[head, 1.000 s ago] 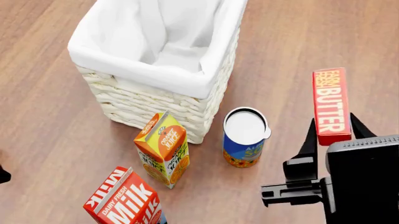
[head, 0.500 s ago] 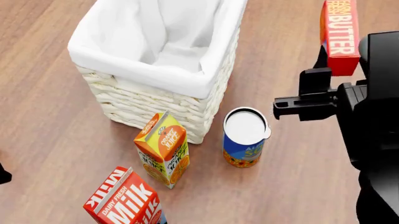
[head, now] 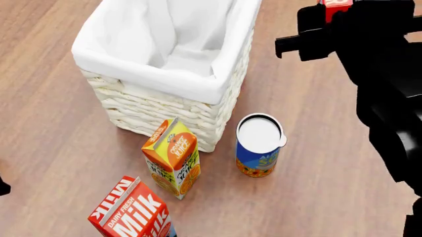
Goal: Pick up the butter and put it in the basket.
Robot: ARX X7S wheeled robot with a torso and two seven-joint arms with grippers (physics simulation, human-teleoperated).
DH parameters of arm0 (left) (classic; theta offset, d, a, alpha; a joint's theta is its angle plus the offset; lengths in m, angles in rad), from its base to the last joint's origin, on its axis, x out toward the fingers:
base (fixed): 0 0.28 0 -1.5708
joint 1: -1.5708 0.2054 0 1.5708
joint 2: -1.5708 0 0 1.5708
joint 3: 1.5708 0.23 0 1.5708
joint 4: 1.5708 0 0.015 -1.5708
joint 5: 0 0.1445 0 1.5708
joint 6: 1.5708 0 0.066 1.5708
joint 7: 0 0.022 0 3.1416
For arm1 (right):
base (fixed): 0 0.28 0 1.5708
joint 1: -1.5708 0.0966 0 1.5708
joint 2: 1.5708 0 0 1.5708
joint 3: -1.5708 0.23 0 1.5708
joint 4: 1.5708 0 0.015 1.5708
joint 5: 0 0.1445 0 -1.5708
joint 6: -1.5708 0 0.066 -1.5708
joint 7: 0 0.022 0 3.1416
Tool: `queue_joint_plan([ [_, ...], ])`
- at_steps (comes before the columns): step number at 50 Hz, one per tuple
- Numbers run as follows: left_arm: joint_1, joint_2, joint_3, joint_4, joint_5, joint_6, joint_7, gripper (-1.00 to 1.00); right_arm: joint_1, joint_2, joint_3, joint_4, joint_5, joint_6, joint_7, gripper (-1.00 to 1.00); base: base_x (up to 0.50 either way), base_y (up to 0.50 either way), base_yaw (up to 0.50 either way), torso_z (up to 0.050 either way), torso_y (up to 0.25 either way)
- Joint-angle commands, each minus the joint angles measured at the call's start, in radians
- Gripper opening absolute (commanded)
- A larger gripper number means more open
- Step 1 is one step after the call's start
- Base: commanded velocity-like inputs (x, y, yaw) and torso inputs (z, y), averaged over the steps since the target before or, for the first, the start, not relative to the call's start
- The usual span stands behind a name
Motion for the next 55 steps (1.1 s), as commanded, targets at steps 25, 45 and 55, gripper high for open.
queue_joint_plan([
  [25, 0.009, -0.015, -0.001, 0.014, -0.025, 0.002, -0.016, 1.00, 0.404, -0.201, -0.204, 0.613, -0.177, -0.170, -0.207, -1.00, 0.00, 0.00, 0.00, 0.000, 0.002],
  [45, 0.005, -0.019, 0.005, 0.011, -0.028, 0.004, -0.027, 1.00, 0.558, -0.348, -0.327, 0.939, -0.223, -0.268, -0.442, -1.00, 0.00, 0.00, 0.00, 0.000, 0.002],
  [55, 0.005, -0.019, 0.017, 0.005, -0.021, 0.010, -0.024, 1.00, 0.594, -0.401, -0.372, 1.020, -0.225, -0.297, -0.580, -1.00, 0.00, 0.00, 0.00, 0.001, 0.001],
])
